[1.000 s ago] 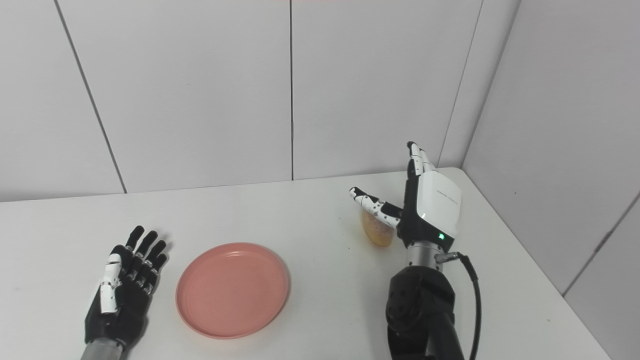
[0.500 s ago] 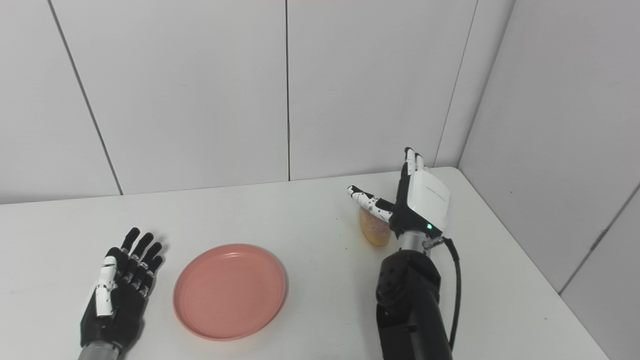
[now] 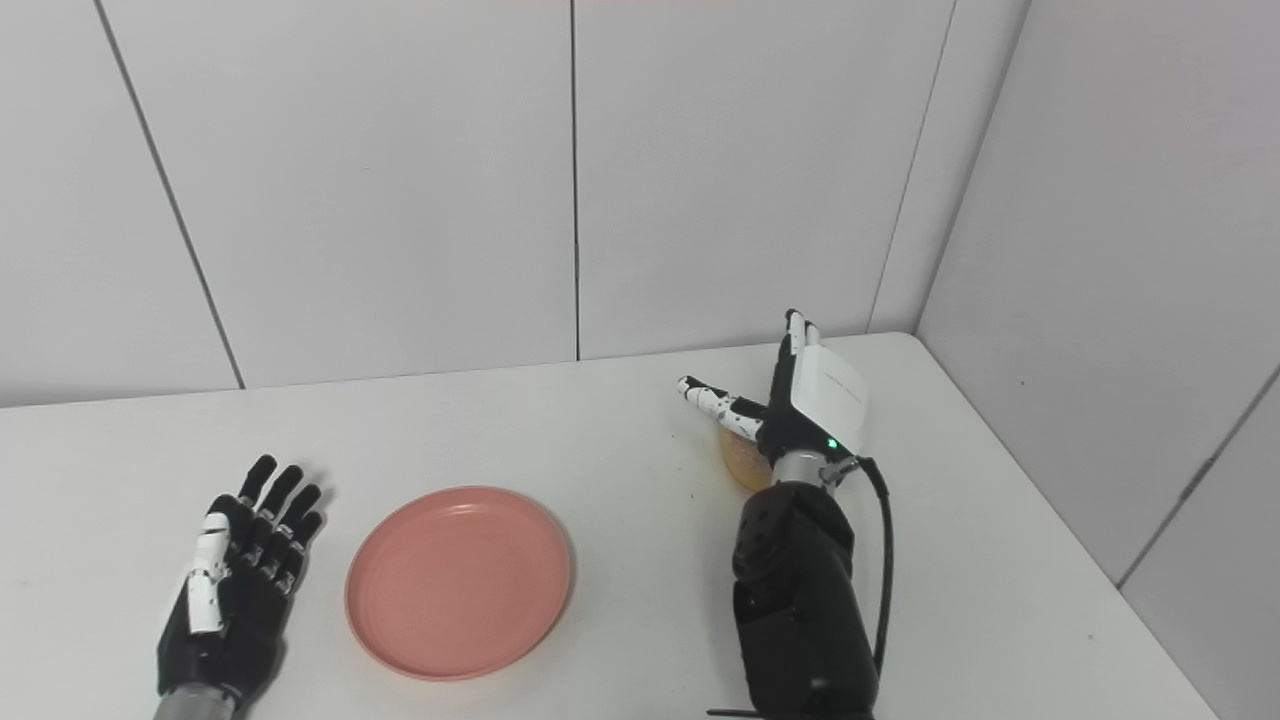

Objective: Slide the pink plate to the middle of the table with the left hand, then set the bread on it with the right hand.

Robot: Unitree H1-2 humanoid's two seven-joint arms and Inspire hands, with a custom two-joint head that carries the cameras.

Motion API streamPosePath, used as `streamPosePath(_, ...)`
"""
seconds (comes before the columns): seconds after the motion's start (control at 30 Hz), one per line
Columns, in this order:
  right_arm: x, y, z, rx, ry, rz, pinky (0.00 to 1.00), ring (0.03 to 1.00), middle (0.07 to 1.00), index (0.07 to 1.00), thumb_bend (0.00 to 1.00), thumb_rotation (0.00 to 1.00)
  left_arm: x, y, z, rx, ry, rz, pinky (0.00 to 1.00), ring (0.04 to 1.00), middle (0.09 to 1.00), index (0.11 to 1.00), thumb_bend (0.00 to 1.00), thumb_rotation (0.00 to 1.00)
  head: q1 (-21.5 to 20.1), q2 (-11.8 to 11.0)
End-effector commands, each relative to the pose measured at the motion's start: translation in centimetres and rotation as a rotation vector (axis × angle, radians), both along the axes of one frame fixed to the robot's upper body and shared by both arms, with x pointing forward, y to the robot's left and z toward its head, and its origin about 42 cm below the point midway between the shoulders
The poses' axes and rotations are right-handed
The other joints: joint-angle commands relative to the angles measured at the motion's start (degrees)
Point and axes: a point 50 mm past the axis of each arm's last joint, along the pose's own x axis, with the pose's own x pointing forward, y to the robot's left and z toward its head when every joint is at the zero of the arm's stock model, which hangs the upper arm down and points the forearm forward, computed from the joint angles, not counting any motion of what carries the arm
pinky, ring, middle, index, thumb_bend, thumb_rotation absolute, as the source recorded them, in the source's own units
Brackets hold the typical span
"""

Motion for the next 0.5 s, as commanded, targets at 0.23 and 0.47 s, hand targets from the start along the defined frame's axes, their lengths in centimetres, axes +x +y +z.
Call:
streamPosePath(0.23,2.3,-0.5,2.8,-0.027,-0.068,-0.014,0.82,0.906,0.927,0.941,0.94,0.64,-1.1,0.7,-2.3,0.009,0.115,0.026,0.98,0.940,0.947,0.937,0.27,1.00,0.42,0.68)
streamPosePath(0.47,3.0,-1.1,2.1,-0.020,-0.033,-0.030,0.82,0.903,0.921,0.936,0.93,0.63,-1.1,0.8,-2.4,0.006,0.121,0.021,0.99,0.945,0.950,0.938,0.27,1.00,0.45,1.04)
